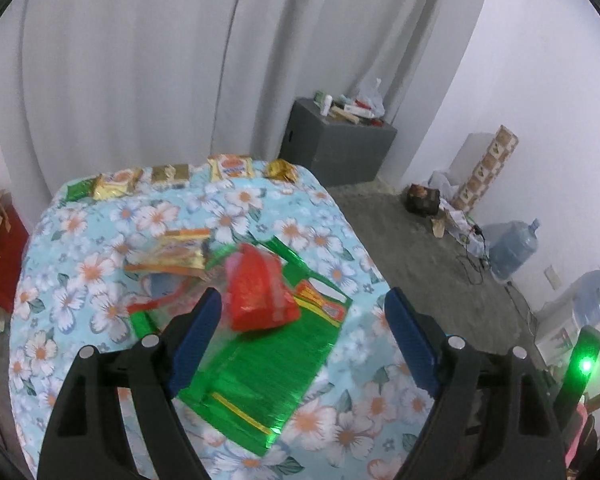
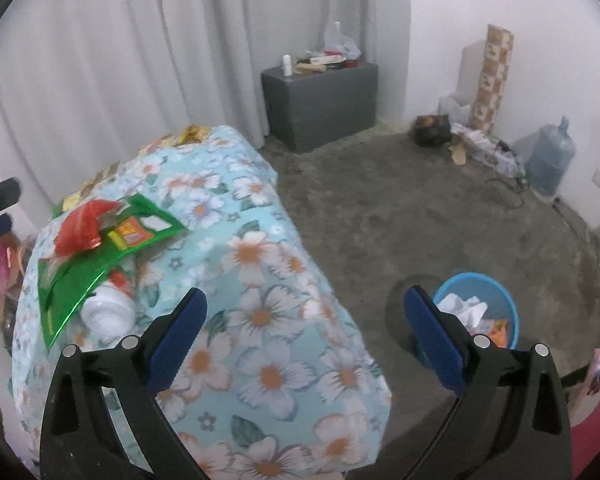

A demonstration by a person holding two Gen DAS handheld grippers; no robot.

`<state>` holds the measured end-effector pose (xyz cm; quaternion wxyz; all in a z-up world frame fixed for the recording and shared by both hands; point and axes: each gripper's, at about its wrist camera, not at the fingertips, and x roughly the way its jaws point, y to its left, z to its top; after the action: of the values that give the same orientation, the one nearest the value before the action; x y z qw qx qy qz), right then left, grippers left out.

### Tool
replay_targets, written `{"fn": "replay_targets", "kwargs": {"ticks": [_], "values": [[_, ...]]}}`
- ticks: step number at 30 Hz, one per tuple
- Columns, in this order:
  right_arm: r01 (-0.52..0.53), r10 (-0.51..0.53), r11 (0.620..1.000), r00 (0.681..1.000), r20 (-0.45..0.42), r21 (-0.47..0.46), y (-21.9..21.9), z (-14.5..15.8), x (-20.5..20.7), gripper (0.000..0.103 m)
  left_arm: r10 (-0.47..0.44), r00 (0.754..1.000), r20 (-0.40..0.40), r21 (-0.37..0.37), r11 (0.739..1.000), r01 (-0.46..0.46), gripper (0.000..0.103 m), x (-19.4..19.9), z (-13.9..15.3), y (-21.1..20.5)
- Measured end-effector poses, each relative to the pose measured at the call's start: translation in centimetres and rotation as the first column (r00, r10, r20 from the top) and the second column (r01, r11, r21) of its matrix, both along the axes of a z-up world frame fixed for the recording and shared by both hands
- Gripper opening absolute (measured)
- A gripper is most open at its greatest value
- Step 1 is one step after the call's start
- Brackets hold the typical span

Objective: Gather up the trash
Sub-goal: 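Move both tools back to the trash on the bed, then grasp the red wrapper with the left tool while the right tool grasps the clear plastic bag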

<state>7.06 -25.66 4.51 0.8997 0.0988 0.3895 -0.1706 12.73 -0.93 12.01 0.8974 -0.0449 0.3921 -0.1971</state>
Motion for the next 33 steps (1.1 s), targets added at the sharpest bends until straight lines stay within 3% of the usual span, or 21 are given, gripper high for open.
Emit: {"fn": "replay_targets", "kwargs": {"ticks": [6, 11, 14, 19, 22, 27, 30, 33], "values": [[-0.057, 0.03, 0.983, 0.987, 0.155, 0.176, -2.5, 0.7, -0.5, 0.095, 0.053, 0.998, 0.046, -0.042, 0.998, -0.051, 0.081, 0.1, 1.0, 4.3], [-0.096, 0.035, 0.962, 0.972, 0.232, 0.257, -2.5, 1.6, 0.1, 0.095, 0.091, 0.994, 0.064, -0.076, 0.993, -0.086, 0.081, 0.2, 1.1, 7.6], [-0.147, 0.057, 0.93, 0.963, 0.262, 0.338, -1.9, 1.8, 0.9, 0.095, 0.087, 0.995, 0.053, -0.103, 0.991, -0.081, 0.081, 0.6, 0.5, 8.9], [-0.218, 0.114, 0.863, 0.963, 0.244, 0.455, -0.5, 1.0, 3.0, 0.092, 0.052, 0.997, 0.062, -0.127, 0.991, -0.044, 0.081, 1.2, -0.5, 9.7], [-0.231, 0.139, 0.85, 0.965, 0.221, 0.474, 0.8, 0.6, 4.0, 0.086, 0.028, 0.998, 0.059, -0.144, 0.989, -0.019, 0.08, 1.4, -1.1, 9.8], [-0.256, 0.168, 0.808, 0.963, 0.209, 0.531, 1.9, -0.1, 5.3, 0.076, -0.097, 0.995, 0.011, -0.216, 0.972, 0.097, 0.075, 2.2, -2.2, 8.4], [-0.245, 0.17, 0.794, 0.968, 0.183, 0.556, 2.5, -1.0, 6.2, 0.074, -0.176, 0.984, -0.013, -0.192, 0.967, 0.17, 0.075, 2.8, -2.6, 6.3], [-0.23, 0.168, 0.786, 0.973, 0.161, 0.573, 3.1, -1.9, 6.7, 0.073, -0.218, 0.975, -0.044, -0.117, 0.97, 0.212, 0.075, 4.2, -3.5, 3.4]]}}
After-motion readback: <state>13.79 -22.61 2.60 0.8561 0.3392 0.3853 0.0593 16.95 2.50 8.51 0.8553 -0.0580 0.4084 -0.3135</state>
